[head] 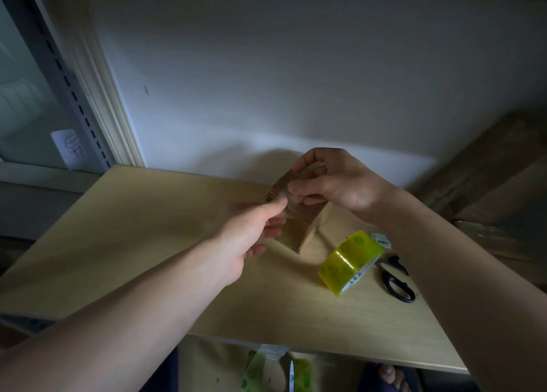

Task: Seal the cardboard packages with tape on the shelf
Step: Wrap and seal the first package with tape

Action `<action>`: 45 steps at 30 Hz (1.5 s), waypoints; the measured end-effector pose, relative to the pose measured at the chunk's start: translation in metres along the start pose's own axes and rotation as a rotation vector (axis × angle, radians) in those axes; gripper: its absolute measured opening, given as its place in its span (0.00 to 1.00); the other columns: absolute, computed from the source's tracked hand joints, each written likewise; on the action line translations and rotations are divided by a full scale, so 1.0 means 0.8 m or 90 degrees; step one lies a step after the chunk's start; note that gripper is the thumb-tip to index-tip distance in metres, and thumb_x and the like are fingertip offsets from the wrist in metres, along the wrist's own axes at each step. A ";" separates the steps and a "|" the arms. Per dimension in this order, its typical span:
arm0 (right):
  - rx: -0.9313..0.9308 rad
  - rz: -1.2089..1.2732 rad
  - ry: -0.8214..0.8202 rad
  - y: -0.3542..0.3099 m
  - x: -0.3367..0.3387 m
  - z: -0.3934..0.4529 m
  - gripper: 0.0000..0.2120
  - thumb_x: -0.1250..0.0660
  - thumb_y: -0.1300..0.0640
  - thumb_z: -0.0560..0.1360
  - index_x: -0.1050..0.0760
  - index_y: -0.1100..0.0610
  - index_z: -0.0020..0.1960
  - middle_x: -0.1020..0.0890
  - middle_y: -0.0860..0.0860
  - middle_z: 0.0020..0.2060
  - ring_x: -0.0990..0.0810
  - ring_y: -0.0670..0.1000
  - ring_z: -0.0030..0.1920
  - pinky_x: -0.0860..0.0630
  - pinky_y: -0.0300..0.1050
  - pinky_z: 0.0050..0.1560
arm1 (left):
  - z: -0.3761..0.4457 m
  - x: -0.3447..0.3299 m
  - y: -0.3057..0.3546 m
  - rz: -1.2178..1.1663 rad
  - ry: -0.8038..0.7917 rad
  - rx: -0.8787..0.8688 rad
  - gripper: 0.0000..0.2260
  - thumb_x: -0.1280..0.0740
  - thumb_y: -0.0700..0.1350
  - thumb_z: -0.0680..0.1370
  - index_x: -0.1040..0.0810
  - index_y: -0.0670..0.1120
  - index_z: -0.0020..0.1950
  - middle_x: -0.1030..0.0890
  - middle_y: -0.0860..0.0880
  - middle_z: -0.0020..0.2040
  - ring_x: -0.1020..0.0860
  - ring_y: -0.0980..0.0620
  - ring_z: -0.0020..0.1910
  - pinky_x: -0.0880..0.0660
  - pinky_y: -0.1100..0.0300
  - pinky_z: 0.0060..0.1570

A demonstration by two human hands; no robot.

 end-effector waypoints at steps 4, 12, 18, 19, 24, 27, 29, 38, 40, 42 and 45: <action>0.002 0.010 0.000 0.003 0.004 0.000 0.14 0.23 0.67 0.72 0.24 0.61 0.54 0.14 0.57 0.38 0.14 0.52 0.42 0.16 0.46 0.47 | 0.001 0.004 0.002 0.011 0.023 -0.049 0.07 0.25 0.50 0.77 0.16 0.48 0.51 0.12 0.54 0.45 0.14 0.51 0.50 0.26 0.53 0.50; 0.076 -0.128 0.073 0.011 0.002 -0.002 0.12 0.22 0.59 0.73 0.24 0.56 0.51 0.15 0.53 0.35 0.18 0.50 0.36 0.21 0.46 0.41 | -0.001 0.003 -0.004 -0.026 0.006 -0.093 0.04 0.26 0.45 0.78 0.19 0.48 0.45 0.12 0.51 0.46 0.14 0.52 0.50 0.26 0.51 0.56; 0.137 -0.251 0.127 0.015 0.003 -0.001 0.11 0.23 0.54 0.73 0.26 0.50 0.45 0.20 0.47 0.35 0.24 0.48 0.35 0.27 0.44 0.39 | -0.002 -0.003 -0.010 -0.021 -0.001 -0.106 0.05 0.26 0.47 0.78 0.19 0.48 0.45 0.12 0.53 0.46 0.14 0.53 0.51 0.25 0.50 0.58; 0.134 -0.246 0.128 0.016 0.004 -0.001 0.11 0.23 0.54 0.73 0.26 0.51 0.46 0.20 0.46 0.35 0.23 0.47 0.35 0.27 0.43 0.39 | -0.002 -0.003 -0.010 -0.021 -0.001 -0.108 0.05 0.26 0.47 0.78 0.19 0.47 0.46 0.12 0.53 0.47 0.14 0.54 0.51 0.25 0.50 0.58; 0.122 -0.215 0.135 0.019 0.009 -0.002 0.12 0.22 0.54 0.73 0.25 0.52 0.49 0.18 0.46 0.34 0.20 0.48 0.37 0.21 0.49 0.42 | 0.000 -0.007 -0.015 -0.009 -0.007 -0.113 0.07 0.26 0.48 0.77 0.18 0.46 0.50 0.12 0.52 0.50 0.14 0.55 0.52 0.24 0.51 0.56; 0.123 -0.227 0.148 0.021 0.010 -0.001 0.12 0.23 0.53 0.74 0.25 0.50 0.49 0.17 0.47 0.35 0.19 0.50 0.39 0.20 0.51 0.45 | 0.001 -0.010 -0.015 -0.019 0.004 -0.123 0.05 0.27 0.48 0.79 0.18 0.47 0.50 0.12 0.53 0.48 0.14 0.54 0.51 0.24 0.50 0.56; 0.133 -0.241 0.147 0.022 0.010 0.000 0.11 0.24 0.52 0.74 0.26 0.48 0.47 0.18 0.47 0.36 0.19 0.50 0.39 0.22 0.52 0.45 | 0.000 -0.011 -0.014 -0.028 0.018 -0.133 0.04 0.29 0.47 0.80 0.18 0.48 0.48 0.12 0.54 0.45 0.14 0.54 0.50 0.25 0.50 0.55; 0.169 -0.157 0.100 0.016 0.001 -0.005 0.08 0.27 0.59 0.78 0.26 0.54 0.51 0.20 0.47 0.32 0.23 0.47 0.31 0.26 0.43 0.38 | -0.007 -0.010 0.001 0.074 0.047 -0.247 0.12 0.35 0.48 0.84 0.23 0.47 0.42 0.21 0.52 0.35 0.23 0.59 0.32 0.30 0.65 0.36; 0.179 -0.073 0.097 0.013 0.003 -0.007 0.06 0.28 0.61 0.79 0.25 0.58 0.52 0.24 0.45 0.29 0.27 0.45 0.28 0.30 0.40 0.34 | -0.011 -0.004 0.011 0.060 0.053 -0.297 0.14 0.37 0.46 0.85 0.21 0.46 0.41 0.22 0.51 0.33 0.25 0.57 0.31 0.31 0.69 0.32; 0.175 0.011 0.097 0.010 0.007 -0.009 0.05 0.30 0.62 0.80 0.26 0.59 0.52 0.25 0.45 0.28 0.30 0.44 0.28 0.32 0.38 0.32 | -0.014 0.001 0.023 0.042 0.043 -0.326 0.15 0.37 0.44 0.84 0.18 0.44 0.41 0.24 0.50 0.32 0.26 0.56 0.31 0.32 0.69 0.31; 0.168 0.100 0.081 0.003 0.007 -0.012 0.07 0.30 0.65 0.79 0.28 0.60 0.53 0.26 0.48 0.29 0.32 0.47 0.28 0.33 0.37 0.30 | -0.012 0.009 0.031 0.043 0.010 -0.299 0.13 0.31 0.50 0.81 0.15 0.48 0.38 0.23 0.51 0.34 0.25 0.53 0.35 0.33 0.59 0.37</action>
Point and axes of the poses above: each hand's wrist, its own z-axis towards the middle knuckle, its own x-axis out of the back of the hand, y = z × x, the point moved 3 cm from there along z, towards the middle knuckle
